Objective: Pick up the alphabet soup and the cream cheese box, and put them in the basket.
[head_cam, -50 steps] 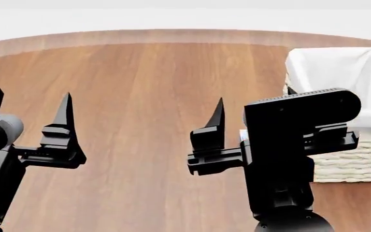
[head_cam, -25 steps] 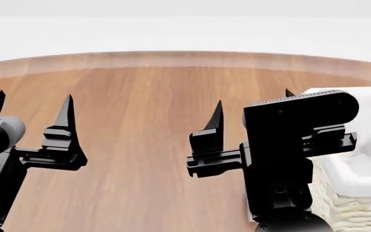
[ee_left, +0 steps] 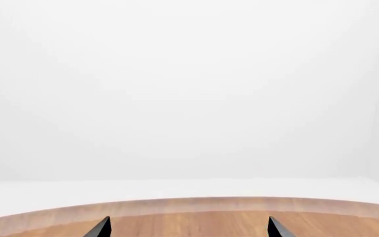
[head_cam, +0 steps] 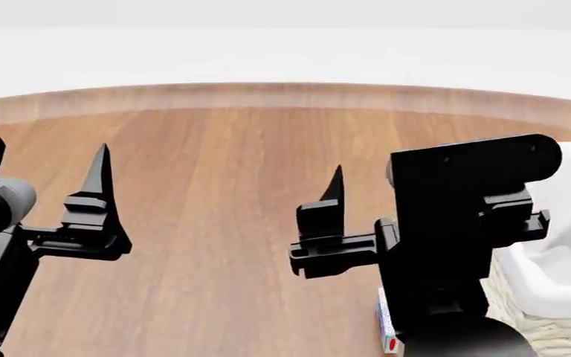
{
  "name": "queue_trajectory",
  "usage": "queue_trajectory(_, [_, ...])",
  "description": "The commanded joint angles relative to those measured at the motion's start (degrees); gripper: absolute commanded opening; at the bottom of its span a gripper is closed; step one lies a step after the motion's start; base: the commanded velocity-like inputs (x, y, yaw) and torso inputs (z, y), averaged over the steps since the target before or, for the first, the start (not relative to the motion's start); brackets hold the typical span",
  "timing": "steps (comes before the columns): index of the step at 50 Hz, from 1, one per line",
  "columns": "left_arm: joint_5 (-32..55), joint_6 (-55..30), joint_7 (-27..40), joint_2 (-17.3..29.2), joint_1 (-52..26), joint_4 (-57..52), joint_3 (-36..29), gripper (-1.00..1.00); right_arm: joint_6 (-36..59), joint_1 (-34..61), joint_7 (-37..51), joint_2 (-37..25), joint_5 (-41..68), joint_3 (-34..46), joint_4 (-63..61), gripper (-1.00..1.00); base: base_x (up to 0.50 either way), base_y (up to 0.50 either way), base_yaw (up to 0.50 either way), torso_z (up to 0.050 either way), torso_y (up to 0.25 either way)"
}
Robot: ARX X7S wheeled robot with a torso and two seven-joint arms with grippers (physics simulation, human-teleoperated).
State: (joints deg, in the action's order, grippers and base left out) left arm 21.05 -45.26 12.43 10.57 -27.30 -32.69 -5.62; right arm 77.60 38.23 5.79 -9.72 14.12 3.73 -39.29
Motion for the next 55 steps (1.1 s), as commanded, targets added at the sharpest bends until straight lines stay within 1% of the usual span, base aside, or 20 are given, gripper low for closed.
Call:
queue_trajectory(1, [0.30, 0.15, 0.39, 0.37, -0.04, -0.06, -0.24, 1.00, 12.38, 4.62, 19.76, -5.80, 25.65, -9.51, 0.94, 1.00, 0.00, 0.00, 0.00, 0.000, 0.000])
queue_trajectory(4, [0.37, 0.21, 0.48, 0.45, -0.03, -0.08, -0.35, 1.00, 12.17, 6.19, 44.80, -9.80, 51.43, -11.28, 5.31, 1.00, 0.00, 0.00, 0.00, 0.000, 0.000])
queue_trajectory(7, [0.48, 0.15, 0.64, 0.48, -0.21, 0.00, -0.32, 1.00, 11.30, 6.56, 56.13, -12.14, 77.22, -10.32, 8.31, 1.00, 0.00, 0.00, 0.00, 0.000, 0.000])
queue_trajectory(8, [0.53, 0.13, 0.69, 0.50, -0.20, -0.07, -0.33, 1.00, 10.75, 6.61, 58.69, -13.00, 80.78, -9.69, 8.23, 1.00, 0.00, 0.00, 0.00, 0.000, 0.000])
queue_trajectory(9, [0.56, 0.14, 0.72, 0.52, -0.20, -0.07, -0.34, 1.00, 10.31, 6.67, 59.16, -13.29, 81.32, -9.32, 8.26, 1.00, 0.00, 0.00, 0.00, 0.000, 0.000])
queue_trajectory(12, [0.58, 0.19, 0.80, 0.64, -0.20, -0.03, -0.47, 1.00, 7.11, 6.60, 66.85, -15.95, 91.81, -5.31, 10.29, 1.00, 0.00, 0.00, 0.00, 0.000, 0.000])
queue_trajectory(15, [0.72, 0.10, 0.93, 0.72, -0.32, -0.09, -0.44, 1.00, 3.05, 6.38, 72.31, -18.11, 99.19, -1.96, 11.65, 1.00, 0.00, 0.00, 0.00, 0.000, 0.000])
queue_trajectory(22, [0.88, 0.46, 0.98, 0.92, -0.47, 0.46, -0.49, 1.00, -0.79, 4.95, 77.70, -22.63, 106.34, 2.33, 11.53, 1.00, 0.00, 0.00, 0.00, 0.000, 0.000])
queue_trajectory(26, [1.02, 0.45, 1.11, 1.05, -0.70, 0.62, -0.40, 1.00, -2.27, 2.58, 79.37, -24.91, 110.32, 5.76, 11.76, 1.00, 0.00, 0.00, 0.00, 0.000, 0.000])
queue_trajectory(31, [1.20, 0.55, 1.19, 1.18, -0.76, 0.75, -0.41, 1.00, -3.50, -1.10, 79.05, -26.63, 112.65, 6.94, 11.33, 1.00, 0.00, 0.00, 0.00, 0.000, 0.000])
queue_trajectory(39, [1.27, 0.90, 1.34, 1.36, -0.89, 1.29, -0.58, 1.00, -4.54, -6.97, 77.32, -30.43, 113.85, 4.67, 10.62, 1.00, 0.00, 0.00, 0.00, 0.000, 0.000])
queue_trajectory(43, [1.14, 1.27, 1.41, 1.48, -0.96, 1.73, -0.72, 1.00, -3.74, -7.48, 76.43, -32.56, 116.40, 6.05, 9.94, 1.00, 0.00, 0.00, 0.00, 0.000, 0.000])
queue_trajectory(45, [0.95, 1.73, 1.38, 1.49, -1.08, 2.50, -0.83, 1.00, -4.86, -9.79, 75.76, -33.70, 117.40, 4.10, 9.16, 1.00, 0.00, 0.00, 0.00, 0.000, 0.000])
queue_trajectory(46, [0.91, 1.84, 1.38, 1.51, -1.09, 2.70, -0.87, 1.00, -4.80, -11.56, 74.30, -33.04, 116.66, 1.47, 7.94, 1.00, 0.00, 0.00, 0.00, 0.000, 0.000])
queue_trajectory(47, [0.92, 1.89, 1.40, 1.54, -1.06, 2.72, -0.88, 1.00, -5.13, -11.44, 75.15, -33.92, 116.22, 1.24, 7.77, 1.00, 0.00, 0.00, 0.00, 0.000, 0.000])
queue_trajectory(49, [0.99, 1.87, 1.45, 1.62, -1.03, 2.68, -0.89, 1.00, -6.21, -11.94, 75.56, -36.09, 119.63, 2.14, 6.83, 1.00, 0.00, 0.00, 0.00, 0.000, 0.000])
queue_trajectory(51, [1.04, 1.91, 1.50, 1.67, -1.06, 2.74, -0.90, 1.00, -6.99, -12.45, 75.91, -37.44, 119.74, 0.60, 6.07, 1.00, 0.00, 0.00, 0.00, 0.000, 0.000])
queue_trajectory(53, [1.11, 1.99, 1.54, 1.71, -1.02, 2.80, -0.89, 1.00, -8.40, -13.68, 76.27, -39.71, 122.15, -0.14, 5.28, 1.00, 0.00, 0.00, 0.00, 0.000, 0.000])
queue_trajectory(54, [1.12, 2.05, 1.52, 1.74, -0.97, 2.86, -0.93, 1.00, -9.35, -14.61, 76.18, -40.08, 122.41, -1.88, 4.65, 1.00, 0.00, 0.00, 0.00, 0.000, 0.000])
queue_trajectory(55, [1.08, 2.19, 1.54, 1.76, -0.91, 2.92, -0.98, 1.00, -10.14, -15.07, 76.82, -41.37, 124.04, -0.83, 4.63, 1.00, 0.00, 0.00, 0.00, 0.000, 0.000])
